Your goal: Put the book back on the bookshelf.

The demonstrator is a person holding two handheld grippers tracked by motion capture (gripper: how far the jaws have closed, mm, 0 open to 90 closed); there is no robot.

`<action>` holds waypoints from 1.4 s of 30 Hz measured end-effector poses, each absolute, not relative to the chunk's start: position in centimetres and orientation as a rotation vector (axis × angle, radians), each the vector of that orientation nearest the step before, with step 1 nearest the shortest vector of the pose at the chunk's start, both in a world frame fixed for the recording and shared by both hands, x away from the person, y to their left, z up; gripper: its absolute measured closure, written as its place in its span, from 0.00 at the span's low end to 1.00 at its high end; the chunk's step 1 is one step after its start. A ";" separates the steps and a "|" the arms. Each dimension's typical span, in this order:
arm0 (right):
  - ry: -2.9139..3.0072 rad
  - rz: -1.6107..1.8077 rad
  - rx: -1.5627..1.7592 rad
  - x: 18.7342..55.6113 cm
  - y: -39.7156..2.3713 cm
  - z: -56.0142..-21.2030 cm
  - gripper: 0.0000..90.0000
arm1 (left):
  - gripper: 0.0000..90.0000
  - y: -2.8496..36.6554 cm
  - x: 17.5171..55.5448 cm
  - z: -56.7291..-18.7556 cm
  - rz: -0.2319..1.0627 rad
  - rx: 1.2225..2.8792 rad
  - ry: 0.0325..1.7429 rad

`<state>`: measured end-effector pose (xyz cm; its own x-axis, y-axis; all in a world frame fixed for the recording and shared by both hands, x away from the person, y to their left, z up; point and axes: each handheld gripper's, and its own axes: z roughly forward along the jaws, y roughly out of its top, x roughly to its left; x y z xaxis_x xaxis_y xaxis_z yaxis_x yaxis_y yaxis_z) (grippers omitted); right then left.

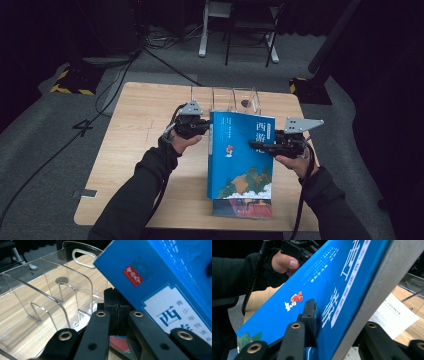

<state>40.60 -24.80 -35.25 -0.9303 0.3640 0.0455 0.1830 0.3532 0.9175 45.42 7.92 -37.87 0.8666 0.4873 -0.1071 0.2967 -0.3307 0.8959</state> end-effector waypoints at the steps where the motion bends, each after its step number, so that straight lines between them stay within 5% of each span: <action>1: 2.442 1.609 0.494 40.5 -24.7 -35.2 0.78 | 1.00 7.9 45.4 -37.9 0.214 1.942 0.579; 28: 2.157 1.597 0.327 37.9 -24.2 -33.5 0.86 | 0.99 8.5 43.3 -32.6 0.385 1.860 0.491; 34: 2.106 1.585 0.274 35.7 -24.6 -33.7 0.86 | 0.90 8.3 41.4 -32.2 0.436 1.843 0.477; 42: 2.086 1.565 0.234 33.6 -25.1 -33.7 0.86 | 0.64 8.6 39.6 -33.1 0.454 1.863 0.515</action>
